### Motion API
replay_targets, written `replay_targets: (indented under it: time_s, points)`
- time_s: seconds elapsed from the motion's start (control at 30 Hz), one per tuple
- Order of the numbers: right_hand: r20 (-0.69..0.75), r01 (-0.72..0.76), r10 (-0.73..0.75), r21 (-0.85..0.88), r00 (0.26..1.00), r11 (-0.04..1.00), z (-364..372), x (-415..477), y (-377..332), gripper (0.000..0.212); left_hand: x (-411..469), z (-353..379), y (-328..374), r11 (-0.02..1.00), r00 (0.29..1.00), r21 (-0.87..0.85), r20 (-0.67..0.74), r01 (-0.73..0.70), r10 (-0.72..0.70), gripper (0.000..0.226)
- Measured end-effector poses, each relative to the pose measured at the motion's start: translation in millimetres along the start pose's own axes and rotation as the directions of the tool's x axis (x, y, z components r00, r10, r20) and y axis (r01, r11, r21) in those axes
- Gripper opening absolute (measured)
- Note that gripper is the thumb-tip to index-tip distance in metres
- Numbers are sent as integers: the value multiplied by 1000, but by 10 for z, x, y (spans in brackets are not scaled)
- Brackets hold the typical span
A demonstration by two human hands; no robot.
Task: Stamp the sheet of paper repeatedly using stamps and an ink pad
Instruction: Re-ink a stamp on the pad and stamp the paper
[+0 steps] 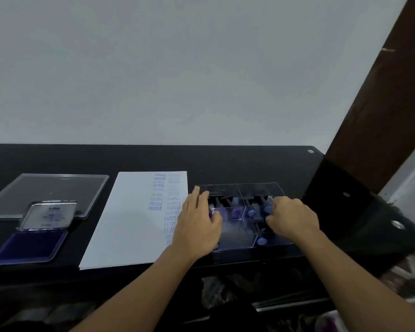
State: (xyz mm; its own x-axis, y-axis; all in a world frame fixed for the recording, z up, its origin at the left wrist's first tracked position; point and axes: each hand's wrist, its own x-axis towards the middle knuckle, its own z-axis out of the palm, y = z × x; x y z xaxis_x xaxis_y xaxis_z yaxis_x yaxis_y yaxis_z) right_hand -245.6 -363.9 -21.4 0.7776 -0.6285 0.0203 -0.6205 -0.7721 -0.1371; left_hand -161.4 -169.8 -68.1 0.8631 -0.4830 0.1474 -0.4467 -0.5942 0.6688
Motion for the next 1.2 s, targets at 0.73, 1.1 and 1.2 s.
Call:
replay_targets:
  time_s: [0.73, 1.1, 1.2]
  points:
    - [34, 247, -258, 184, 966, 951, -176, -110, -500, 11, 60, -221, -373, 998, 995, -26, 84, 49, -47, 31]
    - [349, 401, -483, 283, 803, 871, 72, -220, -923, 21, -182, -406, -537, 968, 995, 242, 86, -64, 44, 61]
    - [408, 423, -506, 281, 760, 862, 37, -250, -966, 32, -259, -381, -661, 917, 996, 390, 52, -82, 67, 79]
